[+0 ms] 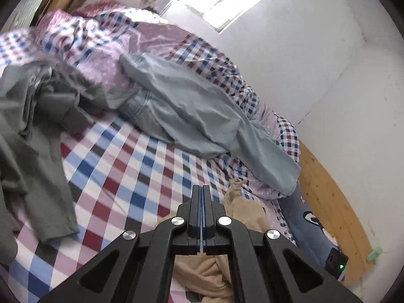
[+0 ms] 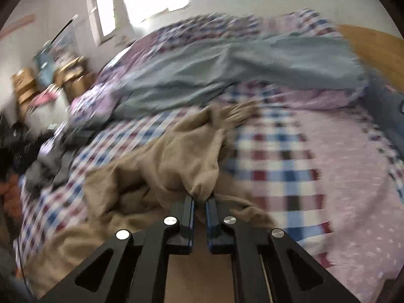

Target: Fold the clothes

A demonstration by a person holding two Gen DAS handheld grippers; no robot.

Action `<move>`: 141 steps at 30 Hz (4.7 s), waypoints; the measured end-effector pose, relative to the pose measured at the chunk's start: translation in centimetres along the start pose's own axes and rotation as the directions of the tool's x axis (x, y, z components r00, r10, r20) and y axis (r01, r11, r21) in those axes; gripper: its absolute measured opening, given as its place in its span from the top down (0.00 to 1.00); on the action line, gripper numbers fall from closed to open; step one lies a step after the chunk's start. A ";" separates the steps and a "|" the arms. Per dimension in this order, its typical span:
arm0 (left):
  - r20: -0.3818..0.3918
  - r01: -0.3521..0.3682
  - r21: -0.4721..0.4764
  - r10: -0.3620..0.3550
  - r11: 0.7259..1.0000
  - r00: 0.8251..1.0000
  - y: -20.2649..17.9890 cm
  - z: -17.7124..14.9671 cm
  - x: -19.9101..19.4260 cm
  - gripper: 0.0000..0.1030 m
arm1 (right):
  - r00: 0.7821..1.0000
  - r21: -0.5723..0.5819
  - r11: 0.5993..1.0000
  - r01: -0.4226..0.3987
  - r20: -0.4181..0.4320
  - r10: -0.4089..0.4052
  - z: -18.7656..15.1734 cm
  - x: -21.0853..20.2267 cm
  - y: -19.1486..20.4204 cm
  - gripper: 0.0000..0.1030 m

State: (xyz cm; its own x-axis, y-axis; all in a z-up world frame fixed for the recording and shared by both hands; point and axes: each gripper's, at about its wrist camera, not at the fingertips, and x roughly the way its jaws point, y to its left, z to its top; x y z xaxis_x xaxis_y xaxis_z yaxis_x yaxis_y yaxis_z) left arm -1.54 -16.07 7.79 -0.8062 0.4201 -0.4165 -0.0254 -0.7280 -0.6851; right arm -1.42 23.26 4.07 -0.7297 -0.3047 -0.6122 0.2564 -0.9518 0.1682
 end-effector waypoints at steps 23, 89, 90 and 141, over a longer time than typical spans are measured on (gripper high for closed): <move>-0.460 0.026 0.243 0.091 0.970 0.883 -10.1 -12.5 9.9 0.40 | 0.981 0.311 0.941 0.136 0.089 -0.171 0.6 -1.9 -5.0 0.95; -0.190 -0.361 0.167 0.389 0.918 0.902 3.3 3.8 1.1 0.36 | 0.924 0.717 0.675 0.172 0.120 -0.363 -2.1 -8.1 -17.1 0.72; -0.192 -0.355 0.160 0.382 0.921 0.904 3.5 3.2 0.1 0.35 | 0.924 0.719 0.673 0.172 0.119 -0.363 -2.1 -8.2 -17.1 0.64; -0.428 -0.212 -0.233 0.096 0.949 0.899 9.3 -16.0 -19.5 0.50 | 0.985 0.573 0.819 -0.024 0.156 -0.080 -8.7 -17.5 -10.4 0.58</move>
State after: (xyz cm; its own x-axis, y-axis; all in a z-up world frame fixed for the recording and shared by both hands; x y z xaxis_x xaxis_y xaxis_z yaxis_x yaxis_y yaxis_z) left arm 23.43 -22.34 -0.01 -0.4743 0.5397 -0.6955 0.2845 -0.6537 -0.7013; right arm 14.26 38.85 6.29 -0.8378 -0.2290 -0.4957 -0.1359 -0.7918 0.5955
